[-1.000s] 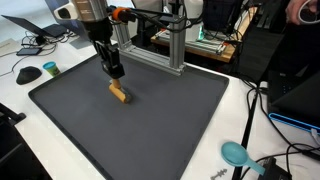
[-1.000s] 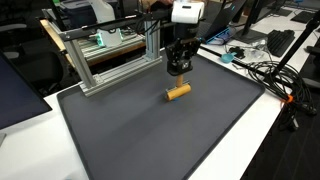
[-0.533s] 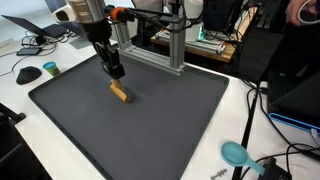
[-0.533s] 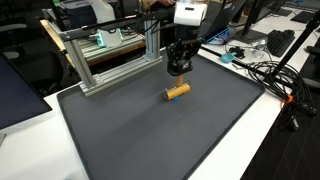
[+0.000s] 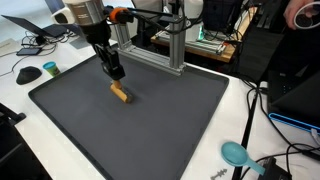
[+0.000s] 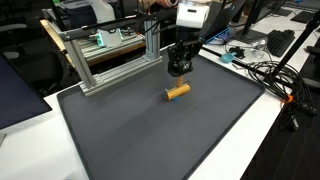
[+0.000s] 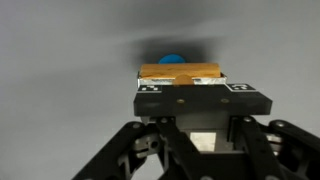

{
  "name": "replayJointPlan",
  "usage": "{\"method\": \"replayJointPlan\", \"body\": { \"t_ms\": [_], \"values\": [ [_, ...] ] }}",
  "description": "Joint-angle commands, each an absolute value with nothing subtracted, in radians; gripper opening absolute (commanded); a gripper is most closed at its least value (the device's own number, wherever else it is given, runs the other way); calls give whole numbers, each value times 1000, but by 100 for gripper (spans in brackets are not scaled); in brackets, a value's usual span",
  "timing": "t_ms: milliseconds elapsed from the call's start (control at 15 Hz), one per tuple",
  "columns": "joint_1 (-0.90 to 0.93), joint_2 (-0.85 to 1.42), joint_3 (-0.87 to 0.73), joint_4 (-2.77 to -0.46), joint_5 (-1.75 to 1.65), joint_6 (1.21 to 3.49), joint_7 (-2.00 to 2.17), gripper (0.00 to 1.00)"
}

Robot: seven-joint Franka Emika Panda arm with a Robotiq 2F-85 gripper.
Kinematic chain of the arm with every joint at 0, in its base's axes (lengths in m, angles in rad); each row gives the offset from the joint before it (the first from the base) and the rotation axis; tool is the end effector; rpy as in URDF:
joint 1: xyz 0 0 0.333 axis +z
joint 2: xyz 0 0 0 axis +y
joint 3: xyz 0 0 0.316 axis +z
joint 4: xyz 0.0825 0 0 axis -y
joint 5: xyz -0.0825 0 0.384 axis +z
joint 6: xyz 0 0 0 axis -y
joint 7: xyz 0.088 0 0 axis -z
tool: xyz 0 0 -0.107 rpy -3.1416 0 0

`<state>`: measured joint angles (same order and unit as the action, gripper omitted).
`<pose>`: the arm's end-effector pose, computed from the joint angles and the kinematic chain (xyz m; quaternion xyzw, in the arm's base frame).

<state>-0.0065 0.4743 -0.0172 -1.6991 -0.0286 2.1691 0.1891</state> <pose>0.6682 -0.0158 0.3194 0.9951 -0.0972 -0.0008 0.0159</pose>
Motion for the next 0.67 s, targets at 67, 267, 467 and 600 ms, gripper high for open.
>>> {"method": "replayJointPlan", "body": {
  "t_ms": [67, 267, 467, 600],
  "values": [
    [1, 536, -21, -1669, -13, 2120, 180, 22],
    [2, 540, -20, -1662, -12, 2138, 183, 22],
    [2, 546, -19, -1656, -12, 2130, 178, 22],
    [4, 554, -19, -1654, -14, 2125, 178, 22]
  ]
}}
